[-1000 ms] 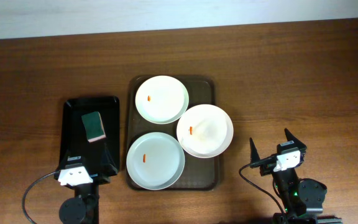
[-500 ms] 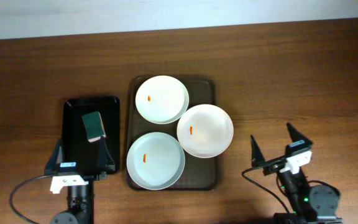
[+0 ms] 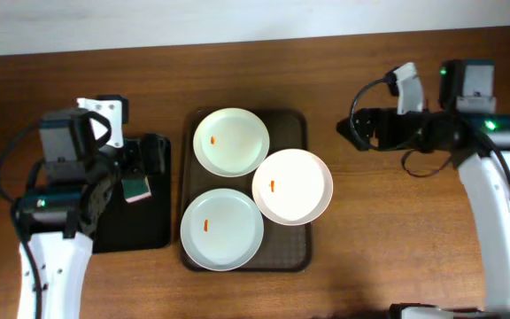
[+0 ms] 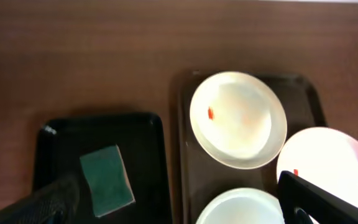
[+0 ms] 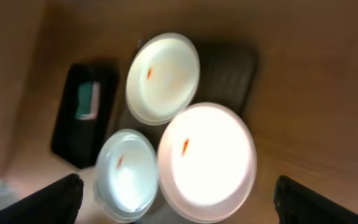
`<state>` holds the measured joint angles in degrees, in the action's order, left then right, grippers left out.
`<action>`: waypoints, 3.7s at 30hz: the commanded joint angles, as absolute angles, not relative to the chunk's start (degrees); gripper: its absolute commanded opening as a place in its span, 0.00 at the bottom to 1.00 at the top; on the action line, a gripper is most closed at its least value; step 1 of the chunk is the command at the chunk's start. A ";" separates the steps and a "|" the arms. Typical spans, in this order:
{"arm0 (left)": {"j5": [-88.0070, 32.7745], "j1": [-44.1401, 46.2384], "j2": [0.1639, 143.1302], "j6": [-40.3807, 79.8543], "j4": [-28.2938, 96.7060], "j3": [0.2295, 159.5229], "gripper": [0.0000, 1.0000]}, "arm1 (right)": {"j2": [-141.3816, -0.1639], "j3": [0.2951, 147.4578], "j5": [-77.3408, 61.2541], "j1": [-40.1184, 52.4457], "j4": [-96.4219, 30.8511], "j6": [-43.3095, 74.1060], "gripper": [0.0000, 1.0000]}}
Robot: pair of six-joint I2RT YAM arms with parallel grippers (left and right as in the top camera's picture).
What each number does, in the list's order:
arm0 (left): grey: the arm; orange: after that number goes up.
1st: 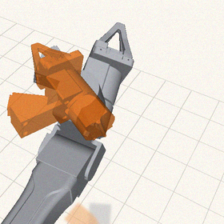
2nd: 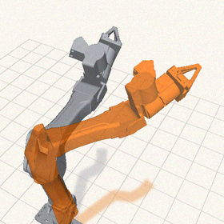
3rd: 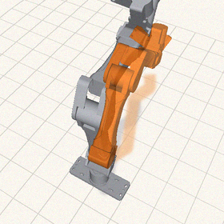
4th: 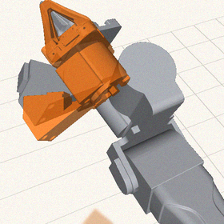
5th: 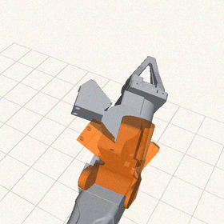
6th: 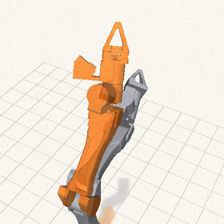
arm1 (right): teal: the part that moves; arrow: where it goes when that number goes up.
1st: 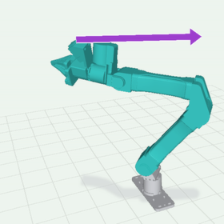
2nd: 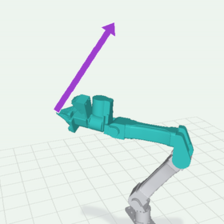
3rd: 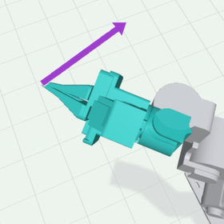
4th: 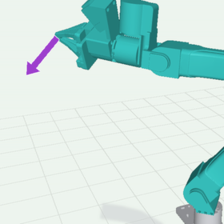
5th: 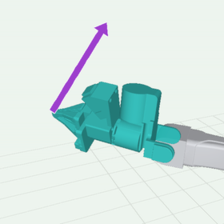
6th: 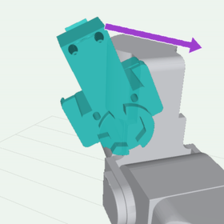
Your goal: Clean dirty plates on tray and stack at the side
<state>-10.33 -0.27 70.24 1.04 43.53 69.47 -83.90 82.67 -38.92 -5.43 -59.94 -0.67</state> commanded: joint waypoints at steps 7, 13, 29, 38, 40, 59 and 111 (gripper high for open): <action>-2.33 -8.45 71.44 14.76 46.70 70.54 1.00 | -102.10 72.86 -9.61 10.07 -58.13 14.02 0.78; -2.09 -9.91 71.46 13.19 48.93 70.54 1.00 | -107.74 70.59 -4.99 10.07 -53.01 14.02 0.25; -6.66 -8.43 77.58 3.31 49.08 70.28 0.95 | -100.22 76.42 -4.16 10.13 -55.64 10.17 0.52; 4.73 -7.25 110.39 10.61 39.81 70.28 0.60 | -92.25 79.70 -12.47 10.28 -55.61 9.89 0.57; 4.47 -7.94 115.33 10.15 38.09 70.28 0.39 | -92.25 79.70 -12.47 10.28 -55.00 9.89 0.58; 2.79 -7.77 109.06 4.19 47.16 74.74 0.50 | -92.25 79.70 -12.45 10.59 -55.00 9.89 0.59; -2.63 10.04 108.53 2.11 50.22 96.90 0.00 | -130.91 108.27 -15.86 19.51 -44.53 9.32 0.49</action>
<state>-2.13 8.95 108.77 2.57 50.96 95.74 -128.49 105.01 -16.36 19.18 -43.53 9.85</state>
